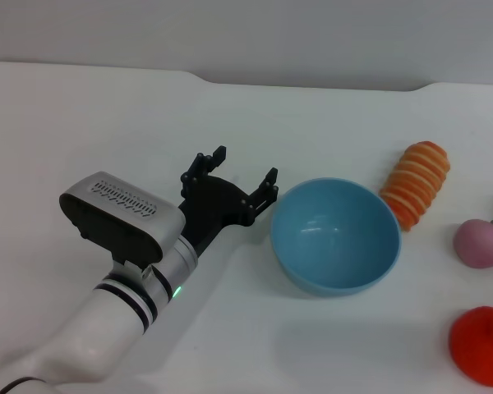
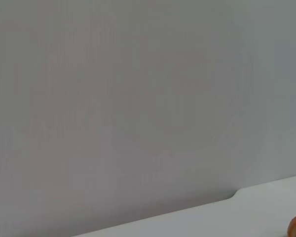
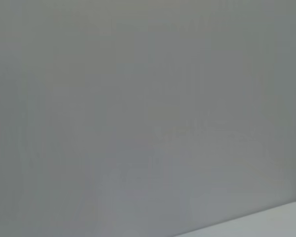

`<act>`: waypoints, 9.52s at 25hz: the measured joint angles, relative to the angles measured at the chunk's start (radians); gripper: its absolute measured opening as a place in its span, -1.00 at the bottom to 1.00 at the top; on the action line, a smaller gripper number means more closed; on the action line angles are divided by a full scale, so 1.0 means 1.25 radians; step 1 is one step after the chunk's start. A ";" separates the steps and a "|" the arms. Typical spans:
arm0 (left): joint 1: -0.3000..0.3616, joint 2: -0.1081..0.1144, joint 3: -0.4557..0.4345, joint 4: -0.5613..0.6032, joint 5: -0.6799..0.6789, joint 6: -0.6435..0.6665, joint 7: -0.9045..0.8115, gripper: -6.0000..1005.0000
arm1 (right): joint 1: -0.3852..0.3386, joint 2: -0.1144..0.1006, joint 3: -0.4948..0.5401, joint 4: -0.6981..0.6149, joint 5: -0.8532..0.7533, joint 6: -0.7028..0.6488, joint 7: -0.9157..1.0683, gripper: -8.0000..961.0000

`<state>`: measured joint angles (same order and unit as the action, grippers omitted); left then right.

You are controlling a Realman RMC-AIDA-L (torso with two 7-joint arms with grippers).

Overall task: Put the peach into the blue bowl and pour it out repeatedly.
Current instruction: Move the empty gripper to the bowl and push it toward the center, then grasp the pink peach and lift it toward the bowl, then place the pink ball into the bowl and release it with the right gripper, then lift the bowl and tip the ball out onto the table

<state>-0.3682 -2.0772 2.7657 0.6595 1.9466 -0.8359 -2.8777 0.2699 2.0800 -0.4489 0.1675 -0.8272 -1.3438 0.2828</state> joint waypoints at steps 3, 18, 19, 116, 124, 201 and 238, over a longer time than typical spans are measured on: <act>0.000 0.000 0.000 -0.001 0.000 0.000 0.000 0.65 | -0.003 0.000 0.001 0.000 0.000 0.000 0.000 0.35; 0.002 0.066 -0.125 0.183 0.019 0.228 0.001 0.65 | -0.004 0.001 0.003 0.003 -0.001 0.001 -0.001 0.35; 0.003 0.077 -0.173 0.223 0.033 0.317 0.002 0.65 | -0.004 0.001 0.003 0.004 -0.001 0.001 -0.001 0.35; -0.262 0.007 -0.787 0.115 0.119 1.072 0.148 -0.99 | 0.194 -0.044 -0.101 -0.719 -1.359 0.028 1.721 0.33; -0.261 0.008 -0.787 0.113 0.119 1.066 0.150 -0.99 | 0.186 -0.045 -0.102 -0.718 -1.361 0.053 1.728 0.13; -0.280 0.004 -0.549 0.245 0.065 0.836 0.522 -0.99 | -0.051 -0.005 0.013 -0.372 -0.349 0.046 0.440 0.31; -0.181 -0.001 -0.215 0.298 -0.060 0.280 1.053 -0.99 | -0.033 -0.010 0.057 -0.269 -0.363 0.026 0.457 0.29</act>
<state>-0.5939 -2.0787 2.4972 1.0319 1.8719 -0.4865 -1.5618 0.2287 2.0680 -0.3780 -0.1689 -1.2807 -1.3113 0.8535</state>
